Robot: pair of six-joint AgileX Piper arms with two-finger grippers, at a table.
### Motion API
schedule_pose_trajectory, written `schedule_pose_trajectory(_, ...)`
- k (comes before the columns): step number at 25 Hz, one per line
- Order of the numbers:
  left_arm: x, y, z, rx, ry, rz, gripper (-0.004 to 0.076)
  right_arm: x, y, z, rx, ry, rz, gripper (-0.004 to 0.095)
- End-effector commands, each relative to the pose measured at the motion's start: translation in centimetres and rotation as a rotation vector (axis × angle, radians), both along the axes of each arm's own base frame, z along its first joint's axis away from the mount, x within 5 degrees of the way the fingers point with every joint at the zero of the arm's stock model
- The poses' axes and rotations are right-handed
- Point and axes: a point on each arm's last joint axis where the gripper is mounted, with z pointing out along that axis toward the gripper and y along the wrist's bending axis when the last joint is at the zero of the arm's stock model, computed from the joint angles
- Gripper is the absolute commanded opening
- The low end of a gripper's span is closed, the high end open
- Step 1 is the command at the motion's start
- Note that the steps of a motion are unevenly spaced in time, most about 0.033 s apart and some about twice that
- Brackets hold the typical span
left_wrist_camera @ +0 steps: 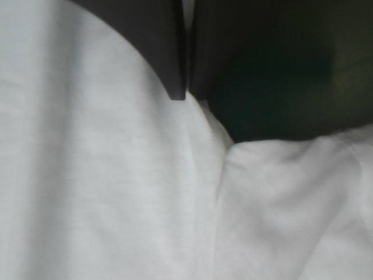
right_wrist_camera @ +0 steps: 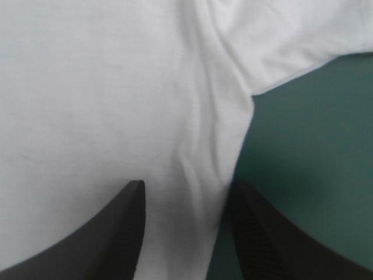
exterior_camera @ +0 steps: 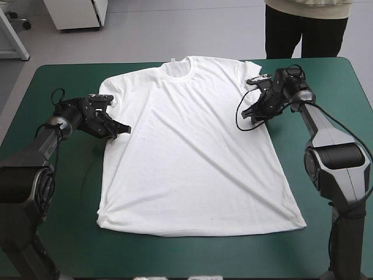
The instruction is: Fold the cloth
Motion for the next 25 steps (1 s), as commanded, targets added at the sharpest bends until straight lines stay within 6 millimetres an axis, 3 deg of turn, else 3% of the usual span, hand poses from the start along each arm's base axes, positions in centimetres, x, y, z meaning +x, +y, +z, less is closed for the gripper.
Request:
schedule_pose_trajectory(1,-0.7,-0.5,0.9,-0.013,0.035,-0.02,-0.0009,-1.3,0.8,2.5,0.036,0.032,0.036,0.0377)
schedule_pose_trajectory(4,-0.7,-0.5,0.9,-0.013,0.034,-0.02,-0.0009,-1.3,0.8,2.5,0.029,0.036,0.031,0.0289)
schedule_pose_trajectory(6,-0.7,-0.5,0.9,-0.013,0.032,-0.019,-0.0009,-1.4,0.8,2.5,0.027,0.036,0.038,0.0151)
schedule_pose_trajectory(7,-0.6,-0.5,1.0,-0.012,0.025,-0.018,-0.0009,-1.3,0.9,2.5,0.033,0.026,0.052,0.0018)
schedule_pose_trajectory(8,-0.6,-0.5,1.0,-0.012,0.017,-0.016,-0.0009,-1.2,0.9,2.6,0.034,0.014,0.05,-0.0012)
schedule_pose_trajectory(12,-0.5,-0.4,1.6,-0.011,-0.02,-0.006,-0.0009,-0.7,0.9,3.5,0.04,-0.069,0.023,-0.0013)
schedule_pose_trajectory(15,-0.7,-0.4,3.6,-0.012,-0.1,0.003,-0.0009,-0.9,0.9,5.7,0.061,-0.14,0.02,-0.0013)
schedule_pose_trajectory(21,-1.6,-0.1,8.5,0.016,-0.244,-0.005,-0.0009,-2.8,0.6,12.0,0.081,-0.295,0.023,-0.0013)
schedule_pose_trajectory(25,-2.2,0.6,12.7,0.01,-0.345,0.016,-0.0009,-5.0,0.2,16.2,0.09,-0.381,0.032,-0.0013)
